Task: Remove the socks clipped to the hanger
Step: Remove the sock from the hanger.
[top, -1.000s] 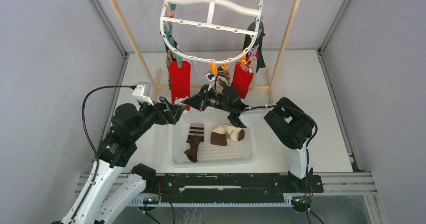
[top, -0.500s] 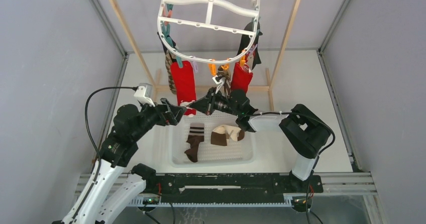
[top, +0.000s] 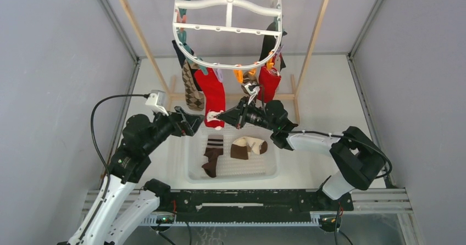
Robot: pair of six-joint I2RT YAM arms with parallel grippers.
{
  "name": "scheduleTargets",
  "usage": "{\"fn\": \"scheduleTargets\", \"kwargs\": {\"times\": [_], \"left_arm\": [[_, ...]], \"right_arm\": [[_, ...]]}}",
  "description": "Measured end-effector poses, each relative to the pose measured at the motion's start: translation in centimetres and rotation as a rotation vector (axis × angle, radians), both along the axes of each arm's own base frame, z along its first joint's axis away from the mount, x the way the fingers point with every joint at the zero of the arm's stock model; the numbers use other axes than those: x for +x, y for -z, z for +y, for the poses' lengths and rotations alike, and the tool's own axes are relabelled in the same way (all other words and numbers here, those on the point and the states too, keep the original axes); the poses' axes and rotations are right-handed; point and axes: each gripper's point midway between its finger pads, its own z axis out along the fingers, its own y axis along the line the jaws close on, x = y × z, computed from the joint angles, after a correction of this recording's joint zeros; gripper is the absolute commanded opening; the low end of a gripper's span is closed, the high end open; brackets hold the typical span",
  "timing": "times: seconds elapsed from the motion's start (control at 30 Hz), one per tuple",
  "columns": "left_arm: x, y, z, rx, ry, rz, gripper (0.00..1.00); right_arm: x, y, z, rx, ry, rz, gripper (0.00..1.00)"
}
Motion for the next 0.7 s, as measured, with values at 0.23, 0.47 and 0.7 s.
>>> {"fn": "scheduleTargets", "kwargs": {"times": [0.23, 0.47, 0.7], "left_arm": [[-0.1, -0.3, 0.0, -0.011, 0.002, -0.006, 1.00], [-0.3, 0.3, -0.4, -0.027, 0.018, 0.002, 1.00], [-0.3, 0.1, -0.5, -0.032, 0.022, -0.004, 1.00]], "right_arm": [[-0.4, -0.6, -1.8, -0.014, 0.028, -0.014, 0.00], [-0.8, -0.7, -3.6, -0.035, 0.057, -0.024, 0.00], [0.3, -1.2, -6.6, -0.043, 0.124, -0.029, 0.00]]}}
